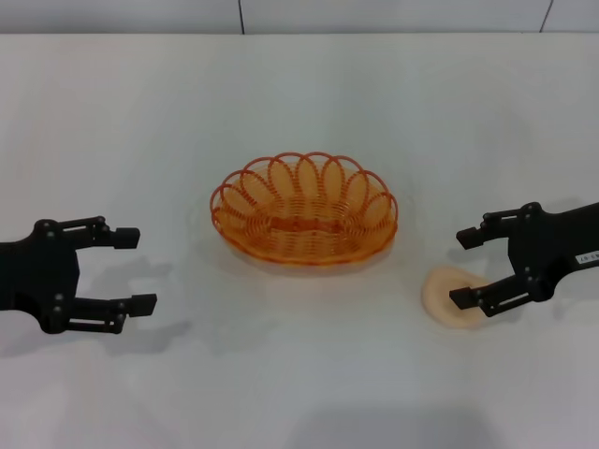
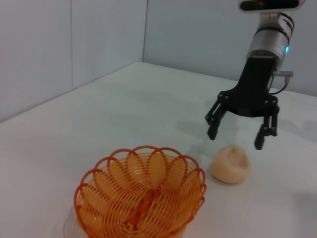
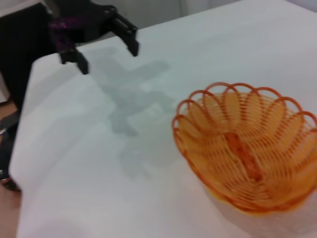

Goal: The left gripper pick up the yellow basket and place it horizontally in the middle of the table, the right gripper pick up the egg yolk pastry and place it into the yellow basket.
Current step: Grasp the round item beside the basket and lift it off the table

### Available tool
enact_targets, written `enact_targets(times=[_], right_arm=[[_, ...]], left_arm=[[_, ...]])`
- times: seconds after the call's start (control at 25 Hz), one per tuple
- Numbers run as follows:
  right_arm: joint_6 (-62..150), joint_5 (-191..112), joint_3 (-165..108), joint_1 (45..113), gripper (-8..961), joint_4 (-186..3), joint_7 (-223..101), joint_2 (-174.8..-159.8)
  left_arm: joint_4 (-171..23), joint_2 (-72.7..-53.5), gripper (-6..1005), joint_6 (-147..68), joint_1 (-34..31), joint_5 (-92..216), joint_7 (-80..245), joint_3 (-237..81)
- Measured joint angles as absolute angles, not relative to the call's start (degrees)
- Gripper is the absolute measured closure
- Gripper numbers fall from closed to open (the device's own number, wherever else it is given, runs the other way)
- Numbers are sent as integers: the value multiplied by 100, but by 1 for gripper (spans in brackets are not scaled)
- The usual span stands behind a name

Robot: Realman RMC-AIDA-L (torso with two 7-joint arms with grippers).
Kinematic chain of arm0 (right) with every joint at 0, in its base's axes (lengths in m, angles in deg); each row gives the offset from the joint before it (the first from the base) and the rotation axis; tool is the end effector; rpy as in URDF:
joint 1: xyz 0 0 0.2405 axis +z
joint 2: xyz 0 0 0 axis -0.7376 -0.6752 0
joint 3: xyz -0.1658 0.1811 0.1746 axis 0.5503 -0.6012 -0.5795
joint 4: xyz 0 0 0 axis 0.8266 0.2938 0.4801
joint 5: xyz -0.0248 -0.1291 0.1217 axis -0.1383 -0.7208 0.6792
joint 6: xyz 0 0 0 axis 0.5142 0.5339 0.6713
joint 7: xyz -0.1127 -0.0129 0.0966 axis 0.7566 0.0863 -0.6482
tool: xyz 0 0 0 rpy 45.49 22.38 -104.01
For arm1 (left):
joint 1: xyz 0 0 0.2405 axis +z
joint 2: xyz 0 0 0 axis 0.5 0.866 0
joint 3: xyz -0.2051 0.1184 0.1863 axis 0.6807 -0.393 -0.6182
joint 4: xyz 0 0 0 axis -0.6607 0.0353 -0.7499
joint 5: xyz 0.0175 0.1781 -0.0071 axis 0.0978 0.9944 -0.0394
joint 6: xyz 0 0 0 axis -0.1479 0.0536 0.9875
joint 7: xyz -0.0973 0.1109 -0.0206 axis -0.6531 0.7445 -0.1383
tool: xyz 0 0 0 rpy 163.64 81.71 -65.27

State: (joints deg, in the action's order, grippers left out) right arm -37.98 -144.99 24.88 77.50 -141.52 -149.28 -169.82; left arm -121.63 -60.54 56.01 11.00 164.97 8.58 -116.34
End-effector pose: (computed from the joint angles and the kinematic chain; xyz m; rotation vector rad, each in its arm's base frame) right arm 0.2665 0.3263 -0.0170 -3.0024 0.4135 0.1847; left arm -0.3258 0.2640 0.0347 -2.8577 -0.4324 -0.5055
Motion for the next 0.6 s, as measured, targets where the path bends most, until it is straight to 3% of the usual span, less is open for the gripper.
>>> enact_targets(times=[0.52, 0.6], right_arm=[[-3349, -14580, 2716, 7706, 168, -13876, -15101, -16990], [-3333, -14580, 2718, 7711, 228, -13865, -15079, -16990]], left_arm=[[-12180, -6113, 134, 5568, 1068, 16474, 821, -11632], [-12180, -6117, 134, 5550, 1067, 16475, 821, -11632]])
